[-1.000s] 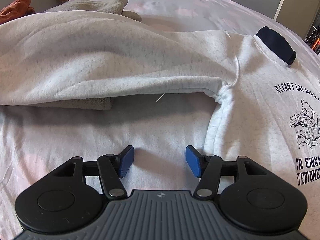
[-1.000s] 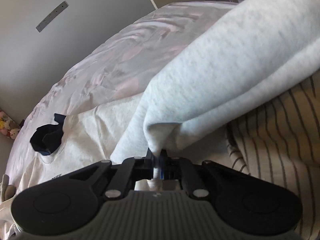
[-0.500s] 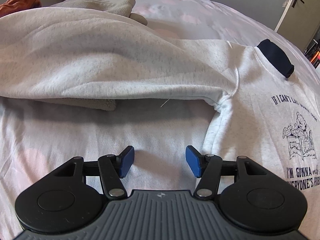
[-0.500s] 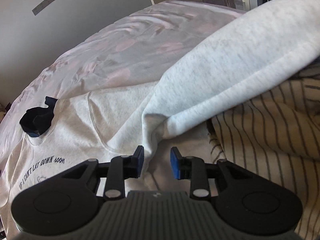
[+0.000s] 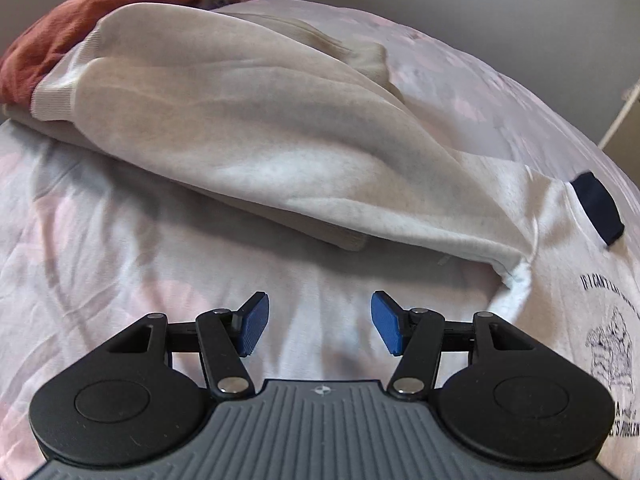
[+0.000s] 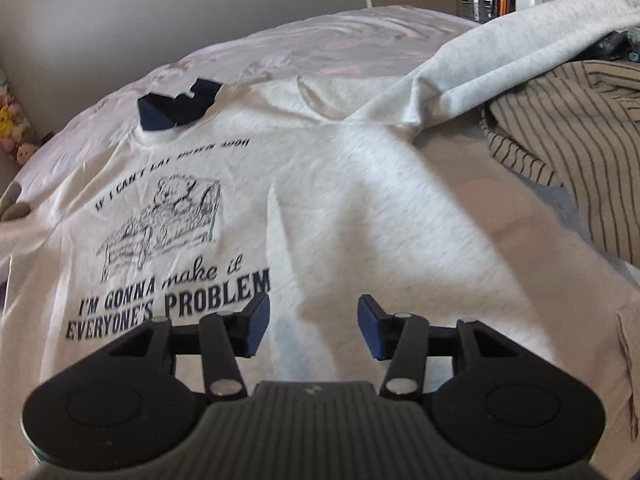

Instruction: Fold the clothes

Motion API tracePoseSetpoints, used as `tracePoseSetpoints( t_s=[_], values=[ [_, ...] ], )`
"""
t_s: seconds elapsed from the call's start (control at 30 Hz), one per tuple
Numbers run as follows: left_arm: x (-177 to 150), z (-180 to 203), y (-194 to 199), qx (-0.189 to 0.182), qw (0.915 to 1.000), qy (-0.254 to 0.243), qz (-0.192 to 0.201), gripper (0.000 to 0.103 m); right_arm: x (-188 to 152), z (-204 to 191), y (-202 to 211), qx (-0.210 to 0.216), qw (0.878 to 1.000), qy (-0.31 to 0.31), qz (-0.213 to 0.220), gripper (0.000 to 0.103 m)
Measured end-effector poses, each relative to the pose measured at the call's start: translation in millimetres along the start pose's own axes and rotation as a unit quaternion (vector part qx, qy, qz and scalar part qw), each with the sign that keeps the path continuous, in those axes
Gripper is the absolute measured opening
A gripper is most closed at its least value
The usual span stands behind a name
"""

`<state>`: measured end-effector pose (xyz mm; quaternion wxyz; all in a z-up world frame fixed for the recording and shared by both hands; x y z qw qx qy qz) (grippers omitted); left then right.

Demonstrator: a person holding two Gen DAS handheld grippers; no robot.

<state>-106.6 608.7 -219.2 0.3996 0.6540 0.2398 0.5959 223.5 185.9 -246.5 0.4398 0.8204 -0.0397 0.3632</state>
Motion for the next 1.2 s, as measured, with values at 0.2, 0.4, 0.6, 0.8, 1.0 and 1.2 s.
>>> tracePoseSetpoints(
  t_s=[0.2,0.4,0.6,0.8,1.0,1.2],
  values=[
    [26,-49,-1,0.011,0.9945,0.1,0.028,0.055,2,-13,-13,-0.011,0.999,0.048,-0.012,0.053],
    [52,-97,-6,0.005,0.9803,0.192,0.046,0.062,4,-22,-20,-0.04,0.996,0.076,-0.015,0.053],
    [69,-132,-13,-0.036,0.9589,0.277,0.052,0.062,-5,-29,-30,-0.064,0.99,0.118,-0.042,0.059],
    [84,-155,-22,-0.063,0.9438,0.317,0.067,0.062,-5,-29,-30,-0.07,0.989,0.123,-0.043,0.06],
    [100,-170,-33,-0.067,0.9419,0.321,0.075,0.062,-5,-29,-31,-0.071,0.989,0.123,-0.041,0.062],
    [109,-179,-43,-0.06,0.9457,0.311,0.073,0.05,-4,-29,-32,-0.07,0.99,0.12,-0.039,0.064]
  ],
)
Point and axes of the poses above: each gripper's, at about its wrist camera, not at the fingertips, and y roughly against the way its jaws point, z to its right, x to its top, the point moved 10 cm from there along -y, roughly the way its jaws point, and after that the axes turned 12 degrees about x, right-handed, at the moved point
